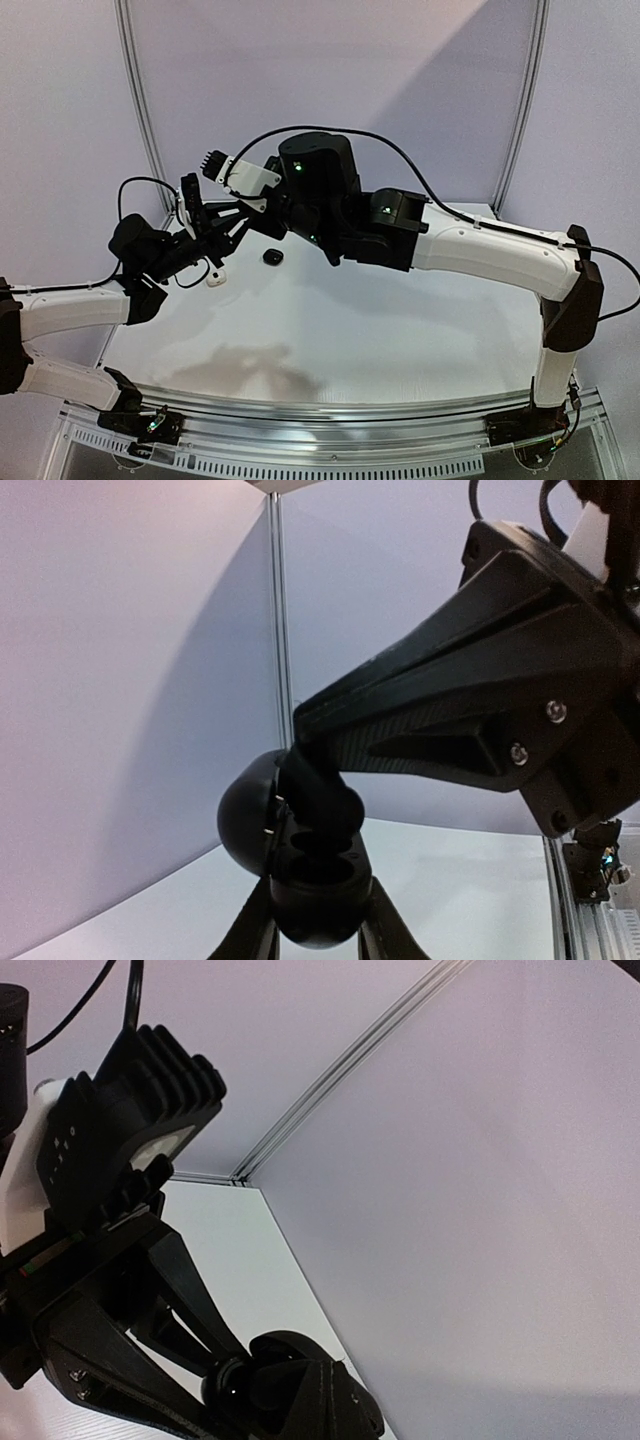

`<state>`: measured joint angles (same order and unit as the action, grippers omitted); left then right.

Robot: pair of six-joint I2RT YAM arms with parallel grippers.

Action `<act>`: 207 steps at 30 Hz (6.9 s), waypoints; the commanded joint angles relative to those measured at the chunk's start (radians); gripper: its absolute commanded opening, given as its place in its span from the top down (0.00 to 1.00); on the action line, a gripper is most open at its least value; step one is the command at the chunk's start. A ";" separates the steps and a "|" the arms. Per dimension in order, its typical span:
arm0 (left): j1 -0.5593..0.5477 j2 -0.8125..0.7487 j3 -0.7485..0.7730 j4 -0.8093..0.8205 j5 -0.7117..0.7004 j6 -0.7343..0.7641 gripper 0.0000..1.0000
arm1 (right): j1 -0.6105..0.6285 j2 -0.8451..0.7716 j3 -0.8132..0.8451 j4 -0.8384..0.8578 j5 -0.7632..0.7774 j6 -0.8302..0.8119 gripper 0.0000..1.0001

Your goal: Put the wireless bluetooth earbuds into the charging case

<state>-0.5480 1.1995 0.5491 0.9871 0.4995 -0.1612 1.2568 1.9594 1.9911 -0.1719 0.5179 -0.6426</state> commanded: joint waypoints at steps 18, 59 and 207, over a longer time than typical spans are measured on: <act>-0.019 0.005 0.015 0.043 -0.057 0.007 1.00 | -0.014 0.047 -0.028 -0.018 -0.004 0.092 1.00; -0.024 0.004 0.018 0.060 -0.074 0.019 1.00 | -0.033 0.058 -0.053 -0.117 -0.023 0.150 0.90; -0.009 0.015 0.031 -0.010 0.418 0.236 1.00 | -0.125 -0.089 0.153 -0.487 -0.381 0.485 0.75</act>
<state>-0.5545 1.2072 0.5510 0.9791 0.8898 0.0093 1.1370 1.8229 2.0914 -0.6174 0.0555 -0.2096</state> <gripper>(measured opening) 0.249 0.247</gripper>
